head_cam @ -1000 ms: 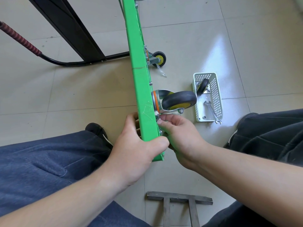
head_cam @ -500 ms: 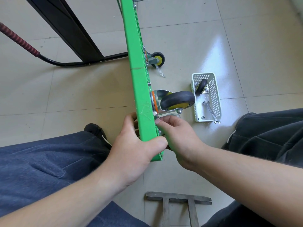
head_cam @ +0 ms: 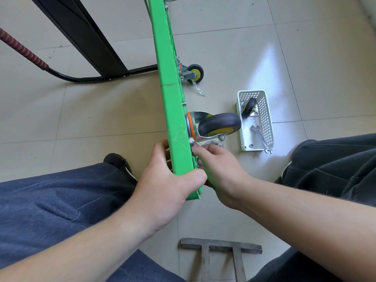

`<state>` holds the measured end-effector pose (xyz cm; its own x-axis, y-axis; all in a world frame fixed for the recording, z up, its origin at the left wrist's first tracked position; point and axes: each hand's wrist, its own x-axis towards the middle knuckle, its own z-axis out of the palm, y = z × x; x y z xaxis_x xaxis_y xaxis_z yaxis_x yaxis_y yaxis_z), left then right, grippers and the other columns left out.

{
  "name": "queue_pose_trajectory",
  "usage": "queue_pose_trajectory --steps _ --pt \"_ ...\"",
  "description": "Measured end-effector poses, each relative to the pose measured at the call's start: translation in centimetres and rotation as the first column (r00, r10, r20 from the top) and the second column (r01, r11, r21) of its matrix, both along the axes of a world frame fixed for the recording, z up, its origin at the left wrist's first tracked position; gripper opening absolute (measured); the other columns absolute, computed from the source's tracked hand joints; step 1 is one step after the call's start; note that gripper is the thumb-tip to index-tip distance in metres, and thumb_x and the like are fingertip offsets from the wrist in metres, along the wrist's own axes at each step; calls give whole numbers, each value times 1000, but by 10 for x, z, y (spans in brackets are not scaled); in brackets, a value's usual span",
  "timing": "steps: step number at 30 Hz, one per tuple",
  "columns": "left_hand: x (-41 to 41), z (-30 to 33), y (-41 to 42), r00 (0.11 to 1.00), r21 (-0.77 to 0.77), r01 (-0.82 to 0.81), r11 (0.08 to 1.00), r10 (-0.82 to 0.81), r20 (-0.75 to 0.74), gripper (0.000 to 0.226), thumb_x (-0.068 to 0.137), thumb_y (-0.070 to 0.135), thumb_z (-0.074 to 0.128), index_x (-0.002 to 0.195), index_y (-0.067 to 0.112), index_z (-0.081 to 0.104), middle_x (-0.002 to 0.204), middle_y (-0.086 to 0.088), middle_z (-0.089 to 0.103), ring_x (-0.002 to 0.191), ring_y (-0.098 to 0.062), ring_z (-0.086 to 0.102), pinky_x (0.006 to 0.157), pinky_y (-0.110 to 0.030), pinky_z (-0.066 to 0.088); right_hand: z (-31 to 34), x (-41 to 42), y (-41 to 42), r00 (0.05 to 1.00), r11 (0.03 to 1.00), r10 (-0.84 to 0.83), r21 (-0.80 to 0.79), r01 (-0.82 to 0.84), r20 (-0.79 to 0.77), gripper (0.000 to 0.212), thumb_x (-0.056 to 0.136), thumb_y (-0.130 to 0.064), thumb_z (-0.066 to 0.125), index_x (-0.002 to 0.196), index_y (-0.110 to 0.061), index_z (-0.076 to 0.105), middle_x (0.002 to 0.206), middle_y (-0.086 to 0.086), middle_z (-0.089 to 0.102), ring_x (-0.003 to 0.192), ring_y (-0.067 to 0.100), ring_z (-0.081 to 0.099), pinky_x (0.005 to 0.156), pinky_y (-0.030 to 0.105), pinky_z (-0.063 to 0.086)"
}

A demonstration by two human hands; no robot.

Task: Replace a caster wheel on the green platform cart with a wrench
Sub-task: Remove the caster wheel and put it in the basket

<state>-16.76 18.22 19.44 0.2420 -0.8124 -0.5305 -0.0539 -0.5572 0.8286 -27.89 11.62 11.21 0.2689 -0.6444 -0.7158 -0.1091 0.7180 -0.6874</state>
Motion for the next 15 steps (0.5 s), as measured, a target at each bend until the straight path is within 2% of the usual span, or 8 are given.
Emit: queue_pose_trajectory --steps 2,5,9,10,12,14,15 --pt "0 0 0 1000 1 -1 1000 1 1 57 63 26 71 117 29 54 91 7 75 72 -4 68 58 -17 52 -1 0 1 1000 999 2 -36 -2 0 44 74 -53 71 89 -12 64 86 17 59 75 24 54 68 40 51" --pt "0 0 0 1000 4 1 1000 -1 7 57 62 26 71 117 30 54 91 10 74 72 -2 68 57 -15 51 -4 0 3 1000 997 -10 -73 10 4 34 77 -48 68 94 -19 68 107 21 71 84 24 60 77 42 52" --pt "0 -1 1 1000 11 0 1000 0 10 57 62 26 71 116 31 54 93 6 74 72 -4 68 58 -16 52 -5 3 8 999 992 -28 -121 30 18 27 82 -42 62 103 -27 69 114 18 69 92 27 64 94 57 54" --pt "0 0 0 1000 10 -1 1000 1 11 57 62 26 71 116 31 54 93 6 74 72 -4 68 58 -16 52 -4 3 9 999 993 -33 -116 35 24 24 84 -38 61 104 -27 68 113 18 70 92 29 65 94 58 54" --pt "0 0 0 1000 6 0 1000 0 11 56 62 26 71 116 30 54 92 8 74 71 -3 68 57 -15 51 -3 1 7 998 996 -36 -81 40 55 18 87 -27 59 102 -23 68 100 16 73 85 28 63 81 48 56" --pt "0 1 0 1000 2 3 1000 -3 6 56 62 26 71 116 30 54 90 12 74 69 0 67 56 -14 50 -1 -1 5 996 999 -38 -26 40 75 7 88 -23 61 92 -20 66 79 8 62 71 23 55 68 38 48" --pt "0 1 0 1000 2 4 1000 -4 2 56 63 25 70 116 31 54 89 13 74 69 0 67 56 -14 50 2 -1 3 997 999 -40 -12 41 69 7 91 -25 64 85 -20 64 75 4 55 67 21 51 65 35 46"
